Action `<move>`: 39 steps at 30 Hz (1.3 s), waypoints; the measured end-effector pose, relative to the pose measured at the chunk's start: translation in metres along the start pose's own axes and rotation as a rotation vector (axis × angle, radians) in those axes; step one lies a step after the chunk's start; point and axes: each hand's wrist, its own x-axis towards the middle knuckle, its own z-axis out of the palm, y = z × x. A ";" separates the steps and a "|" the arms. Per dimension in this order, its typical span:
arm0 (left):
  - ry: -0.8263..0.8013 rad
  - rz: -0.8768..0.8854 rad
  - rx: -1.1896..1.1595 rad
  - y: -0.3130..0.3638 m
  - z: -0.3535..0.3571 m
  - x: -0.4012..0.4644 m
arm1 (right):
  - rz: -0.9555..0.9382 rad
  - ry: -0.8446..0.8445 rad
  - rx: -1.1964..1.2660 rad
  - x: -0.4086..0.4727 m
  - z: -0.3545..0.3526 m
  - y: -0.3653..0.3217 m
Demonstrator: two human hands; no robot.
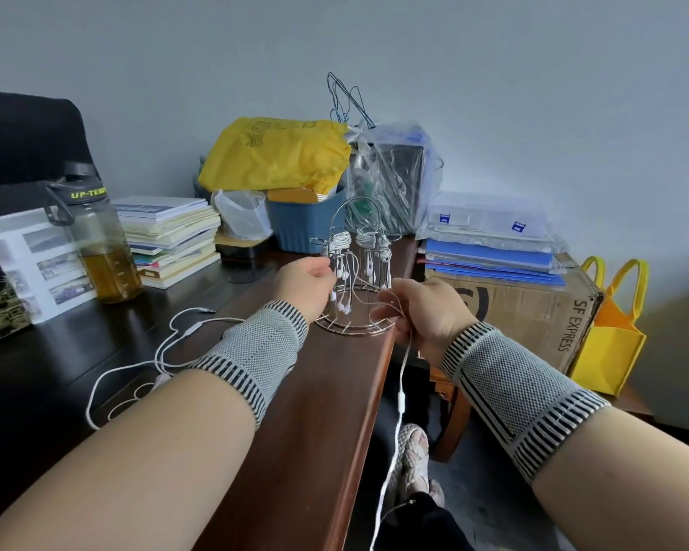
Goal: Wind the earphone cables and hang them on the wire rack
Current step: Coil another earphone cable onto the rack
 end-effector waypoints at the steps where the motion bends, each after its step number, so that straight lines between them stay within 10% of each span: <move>1: 0.000 0.001 0.019 0.002 0.003 0.003 | 0.008 -0.010 0.000 0.001 -0.001 0.000; 12: -0.013 -0.021 0.046 0.000 0.034 0.023 | 0.021 -0.309 -0.093 0.009 -0.009 0.011; 22: 0.081 -0.080 -0.050 0.004 0.027 0.023 | -0.096 -0.186 0.080 0.021 -0.005 0.010; 32: -0.324 -0.458 -0.618 0.011 0.011 0.022 | -0.209 -0.287 -0.347 0.031 0.036 0.039; 39: -0.361 -0.321 -0.414 0.004 0.008 0.028 | -0.173 0.077 -0.372 0.059 0.022 0.050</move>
